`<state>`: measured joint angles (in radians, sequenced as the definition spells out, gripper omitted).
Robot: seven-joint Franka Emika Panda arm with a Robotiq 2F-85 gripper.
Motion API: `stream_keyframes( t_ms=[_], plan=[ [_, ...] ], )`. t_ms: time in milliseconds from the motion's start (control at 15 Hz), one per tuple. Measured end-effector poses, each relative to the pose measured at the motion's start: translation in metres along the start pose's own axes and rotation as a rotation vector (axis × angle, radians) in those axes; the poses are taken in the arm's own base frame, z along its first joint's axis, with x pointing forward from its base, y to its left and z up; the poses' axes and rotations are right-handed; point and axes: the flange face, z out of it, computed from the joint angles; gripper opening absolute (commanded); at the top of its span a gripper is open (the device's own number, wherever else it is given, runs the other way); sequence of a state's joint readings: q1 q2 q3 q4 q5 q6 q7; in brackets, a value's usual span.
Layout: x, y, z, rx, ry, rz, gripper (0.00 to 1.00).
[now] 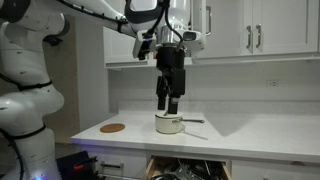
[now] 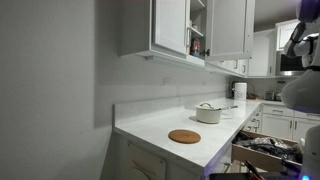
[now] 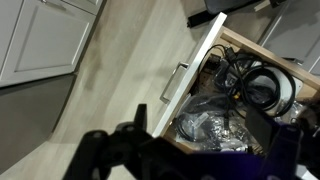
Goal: Open the second drawer from the left
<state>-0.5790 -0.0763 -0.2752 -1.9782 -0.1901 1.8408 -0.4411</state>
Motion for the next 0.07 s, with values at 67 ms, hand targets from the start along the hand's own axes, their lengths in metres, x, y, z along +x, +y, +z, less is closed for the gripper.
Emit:
stream_keyframes(
  t_ms=[67],
  plan=[
    [0.0001, 0.0029, 0.003, 0.002, -0.005, 0.005, 1.0]
  ],
)
